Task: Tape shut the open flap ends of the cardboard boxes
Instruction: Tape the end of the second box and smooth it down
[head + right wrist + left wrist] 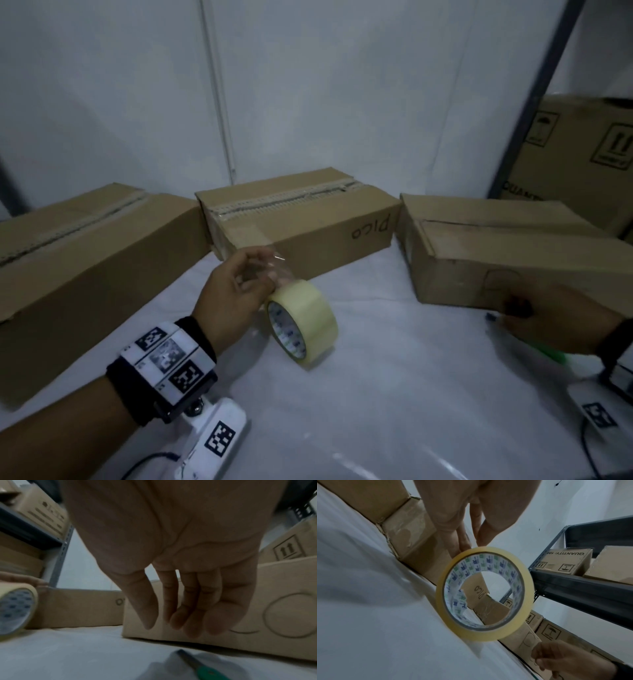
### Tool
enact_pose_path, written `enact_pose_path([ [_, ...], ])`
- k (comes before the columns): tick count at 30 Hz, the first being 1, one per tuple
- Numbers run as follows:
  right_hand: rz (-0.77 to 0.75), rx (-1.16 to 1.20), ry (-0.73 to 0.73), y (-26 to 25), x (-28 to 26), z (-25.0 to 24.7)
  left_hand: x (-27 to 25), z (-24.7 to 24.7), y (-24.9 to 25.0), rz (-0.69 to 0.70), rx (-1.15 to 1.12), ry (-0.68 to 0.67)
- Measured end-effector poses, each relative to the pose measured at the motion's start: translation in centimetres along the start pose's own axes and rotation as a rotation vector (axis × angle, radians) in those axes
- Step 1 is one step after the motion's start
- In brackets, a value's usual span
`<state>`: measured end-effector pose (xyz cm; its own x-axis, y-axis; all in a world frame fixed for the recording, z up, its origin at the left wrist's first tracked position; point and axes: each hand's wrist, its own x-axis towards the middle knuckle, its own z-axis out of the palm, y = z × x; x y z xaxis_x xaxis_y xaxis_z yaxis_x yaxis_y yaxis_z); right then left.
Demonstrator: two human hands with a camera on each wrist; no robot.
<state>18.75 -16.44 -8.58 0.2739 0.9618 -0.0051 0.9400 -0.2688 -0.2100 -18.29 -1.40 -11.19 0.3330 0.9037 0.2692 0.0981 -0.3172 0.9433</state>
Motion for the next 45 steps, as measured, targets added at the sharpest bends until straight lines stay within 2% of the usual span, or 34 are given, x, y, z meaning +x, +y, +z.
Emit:
enact_pose_path([
  [5,0.128,-0.226,-0.127,2.6,0.4,1.0,0.2,0.1,-0.2,-0.047,0.020,0.015],
  [12,0.133,-0.298,-0.224,2.7,0.5,1.4,0.3,0.4,-0.3,-0.062,-0.059,0.046],
  [17,0.141,-0.357,-0.209,1.9,0.1,1.2,0.2,0.2,-0.3,-0.059,-0.023,0.031],
  [18,0.144,-0.338,-0.177,3.2,0.6,2.1,0.2,0.2,-0.2,-0.061,-0.018,0.028],
  [20,0.059,-0.301,-0.186,7.2,1.9,4.5,0.1,0.1,0.1,-0.058,0.010,0.012],
  [21,-0.027,-0.341,-0.144,8.5,2.3,5.1,0.1,0.1,0.3,-0.054,0.037,0.003],
  [22,-0.075,-0.335,-0.114,8.2,2.7,5.2,0.1,0.1,0.3,-0.054,0.055,-0.004],
  [23,-0.086,-0.311,-0.111,6.3,2.2,4.4,0.0,0.1,0.4,-0.058,0.057,-0.010],
  [26,-0.210,-0.138,-0.088,-5.5,-0.7,-1.4,-0.1,0.0,0.5,-0.074,0.036,-0.021],
  [27,-0.281,-0.053,-0.094,-7.9,-1.1,-2.3,-0.1,-0.1,0.5,-0.074,0.036,-0.021],
  [29,-0.423,0.063,-0.017,-11.1,-0.5,-3.1,-0.2,-0.1,0.6,-0.075,0.047,-0.020],
  [32,-0.594,0.124,0.104,-14.1,1.8,-2.7,-0.3,-0.2,0.8,-0.091,0.049,-0.031],
  [35,-0.738,0.053,0.173,-17.0,3.7,-1.6,-0.2,-0.3,0.7,-0.095,0.028,-0.036],
  [38,-0.803,-0.005,0.174,-19.0,4.8,-0.6,0.0,-0.5,0.5,-0.104,0.033,-0.049],
  [45,-0.825,-0.315,0.267,-20.9,5.9,0.3,-0.1,-0.7,0.5,-0.099,0.022,-0.075],
])
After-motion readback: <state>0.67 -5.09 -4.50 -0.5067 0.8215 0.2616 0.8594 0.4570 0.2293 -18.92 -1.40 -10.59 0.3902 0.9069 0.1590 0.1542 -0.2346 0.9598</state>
